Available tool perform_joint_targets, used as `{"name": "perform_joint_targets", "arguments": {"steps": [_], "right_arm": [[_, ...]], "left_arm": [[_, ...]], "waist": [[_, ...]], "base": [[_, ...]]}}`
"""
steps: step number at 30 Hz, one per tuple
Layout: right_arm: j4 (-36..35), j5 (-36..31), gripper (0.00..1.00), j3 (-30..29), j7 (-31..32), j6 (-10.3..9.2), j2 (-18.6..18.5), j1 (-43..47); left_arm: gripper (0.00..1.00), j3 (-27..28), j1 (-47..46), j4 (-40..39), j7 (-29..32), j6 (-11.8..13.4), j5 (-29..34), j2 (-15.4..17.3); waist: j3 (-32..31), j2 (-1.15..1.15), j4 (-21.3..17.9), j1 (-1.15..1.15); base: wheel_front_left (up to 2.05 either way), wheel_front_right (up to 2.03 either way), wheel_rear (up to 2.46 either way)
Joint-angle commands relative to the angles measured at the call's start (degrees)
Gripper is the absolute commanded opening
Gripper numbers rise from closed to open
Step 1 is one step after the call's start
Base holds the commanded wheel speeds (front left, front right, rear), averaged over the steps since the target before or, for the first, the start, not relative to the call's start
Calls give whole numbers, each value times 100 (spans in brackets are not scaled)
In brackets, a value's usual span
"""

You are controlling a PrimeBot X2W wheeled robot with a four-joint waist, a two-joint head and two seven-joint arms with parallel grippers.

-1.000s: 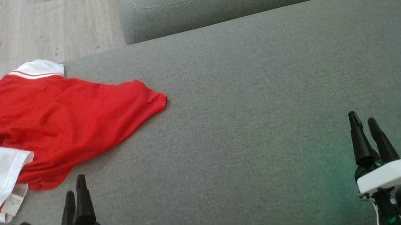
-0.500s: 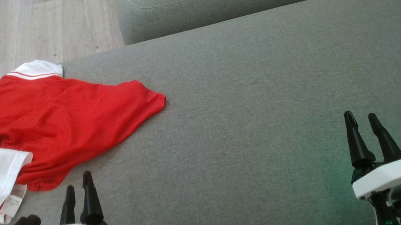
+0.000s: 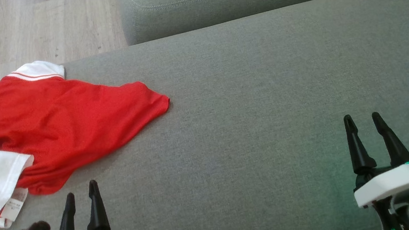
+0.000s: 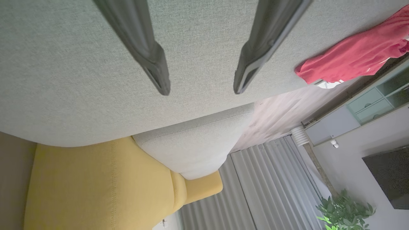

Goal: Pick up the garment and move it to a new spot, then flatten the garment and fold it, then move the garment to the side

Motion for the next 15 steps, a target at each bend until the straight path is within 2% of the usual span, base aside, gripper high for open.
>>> {"name": "perform_joint_targets", "arguments": {"steps": [1,15], "right_arm": [[-216,-206,100,130,-120,35,-77,-170],[-94,-1020,100,102,-356,40,-24,-145]], "left_arm": [[100,101,-169,-175,-83,28,204,108],[100,43,-84,-192,-317,91,1208,113]], "waist": [[-2,0,8,0],[-40,0,69,0]], "base": [[0,0,0],[0,0,0]]}}
